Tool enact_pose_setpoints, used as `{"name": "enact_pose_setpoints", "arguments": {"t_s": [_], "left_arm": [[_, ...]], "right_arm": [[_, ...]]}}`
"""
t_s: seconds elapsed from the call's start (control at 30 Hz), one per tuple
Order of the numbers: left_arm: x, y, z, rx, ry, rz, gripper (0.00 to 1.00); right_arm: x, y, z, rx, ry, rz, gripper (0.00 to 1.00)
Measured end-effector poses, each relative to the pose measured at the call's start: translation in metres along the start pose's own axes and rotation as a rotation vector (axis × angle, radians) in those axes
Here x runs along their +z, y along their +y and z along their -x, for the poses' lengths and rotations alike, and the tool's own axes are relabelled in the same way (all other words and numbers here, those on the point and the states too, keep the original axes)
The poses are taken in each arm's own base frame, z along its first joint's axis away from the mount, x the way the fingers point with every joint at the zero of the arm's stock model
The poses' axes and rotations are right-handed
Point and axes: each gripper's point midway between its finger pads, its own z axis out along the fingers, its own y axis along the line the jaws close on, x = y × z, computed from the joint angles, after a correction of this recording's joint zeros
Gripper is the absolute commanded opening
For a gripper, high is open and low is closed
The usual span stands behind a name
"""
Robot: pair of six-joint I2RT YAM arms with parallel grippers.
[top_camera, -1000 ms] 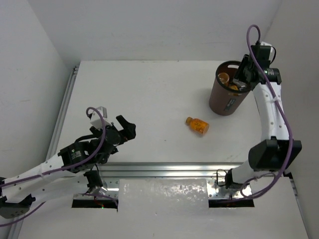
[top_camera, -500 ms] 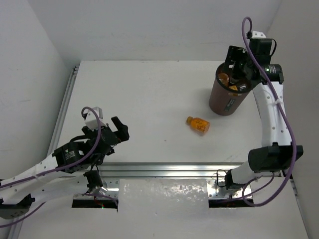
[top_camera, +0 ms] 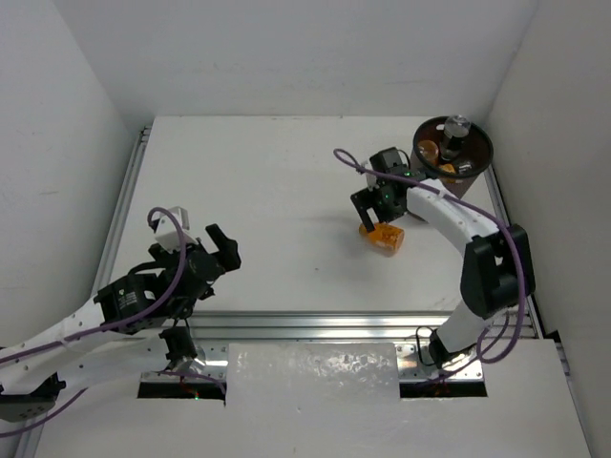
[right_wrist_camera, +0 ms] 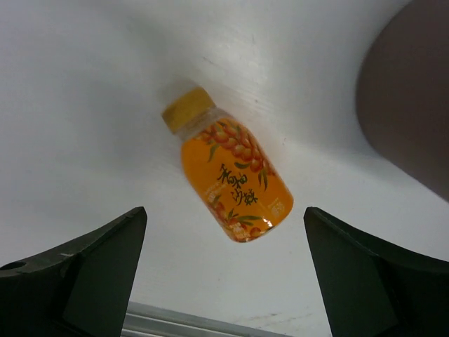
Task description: Put the plastic bottles in the bin
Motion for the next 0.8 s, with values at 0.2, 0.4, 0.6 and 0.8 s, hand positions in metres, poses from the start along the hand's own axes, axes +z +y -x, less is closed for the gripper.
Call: {"name": "enact_pose_setpoints", "arguments": {"t_s": [0.2,0.4,0.6,0.8], "left_arm": [[-0.002,0.001,0.002,-0.011,-0.004,-0.008,1.00],[-0.002,0.001,0.002,-0.012,-0.003,-0.012,1.00],[-0.005,0.002,0.005,-0.028,-0.010,-0.028,1.00],[-0.004,0.001,0.003,-0.019,-0.006,-0.032,1.00]], "right_arm": [[0.052,0.001,-0.058,-0.060,0.184,-0.018,0.91],[0.073,0.014,-0.074,-0.075,0.249,0.026,0.65],[0.075,0.023,-0.072,-0.063,0.233,0.021,0.29],[-0.007,0.031,-0.003,0.025,-0.094,0.077,0.27]]}}
